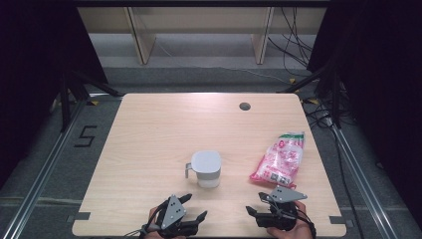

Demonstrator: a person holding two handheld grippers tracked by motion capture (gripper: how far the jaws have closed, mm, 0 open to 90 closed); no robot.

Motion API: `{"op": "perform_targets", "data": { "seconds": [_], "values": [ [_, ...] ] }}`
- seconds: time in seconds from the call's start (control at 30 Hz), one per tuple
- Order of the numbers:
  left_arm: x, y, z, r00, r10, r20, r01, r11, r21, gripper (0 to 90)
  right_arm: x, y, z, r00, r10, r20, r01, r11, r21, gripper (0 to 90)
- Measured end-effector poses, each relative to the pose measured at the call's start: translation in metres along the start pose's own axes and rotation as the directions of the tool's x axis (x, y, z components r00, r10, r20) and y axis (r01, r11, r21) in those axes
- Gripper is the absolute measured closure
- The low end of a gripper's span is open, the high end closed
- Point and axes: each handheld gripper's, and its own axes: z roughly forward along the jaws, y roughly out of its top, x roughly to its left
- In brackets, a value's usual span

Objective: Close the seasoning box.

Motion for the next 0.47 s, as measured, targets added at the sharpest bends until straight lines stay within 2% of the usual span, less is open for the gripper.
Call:
{"op": "perform_targets", "data": {
  "seconds": [0.07,0.1,0.17,0.2,0.33,0.37,0.4,0.47],
  "values": [
    [0.0020,0.0004,-0.0015,0.9997,0.022,0.003,-0.022,0.9997,0.011,27.6,0.0006,-0.0008,-0.0015,0.9998,0.013,0.017,-0.013,0.9999,0.000,34.8],
    [0.0011,-0.0002,-0.0016,1.0000,-0.003,0.002,0.003,1.0000,0.009,27.5,-0.0002,-0.0007,-0.0026,0.9998,0.002,0.020,-0.002,1.0000,0.004,34.8],
    [0.0020,0.0004,-0.0020,1.0000,0.005,-0.005,-0.005,1.0000,0.002,27.5,-0.0004,-0.0010,-0.0028,0.9998,0.003,0.021,-0.003,1.0000,0.004,34.7],
    [0.0027,0.0005,-0.0026,0.9999,0.010,-0.012,-0.010,0.9999,0.012,27.5,0.0017,-0.0013,-0.0024,0.9995,0.028,0.016,-0.028,0.9996,0.006,34.7],
    [0.0021,0.0001,-0.0023,0.9999,0.009,-0.005,-0.009,0.9998,0.015,27.3,-0.0003,-0.0015,-0.0021,0.9998,0.013,0.017,-0.013,0.9999,0.003,34.7],
    [0.0034,0.0006,-0.0024,0.9996,0.030,-0.003,-0.030,0.9994,0.015,27.3,-0.0005,-0.0015,-0.0023,0.9998,0.010,0.019,-0.010,0.9999,0.003,34.8],
    [0.0023,0.0002,-0.0025,1.0000,0.007,-0.005,-0.007,0.9999,0.015,27.3,-0.0002,-0.0015,-0.0020,0.9998,0.015,0.016,-0.015,0.9999,0.007,34.7],
    [0.0028,0.0001,-0.0029,1.0000,0.001,-0.004,-0.001,0.9999,0.013,27.3,-0.0002,-0.0017,-0.0025,0.9997,0.017,0.019,-0.017,0.9998,0.006,34.7]
  ]
}}
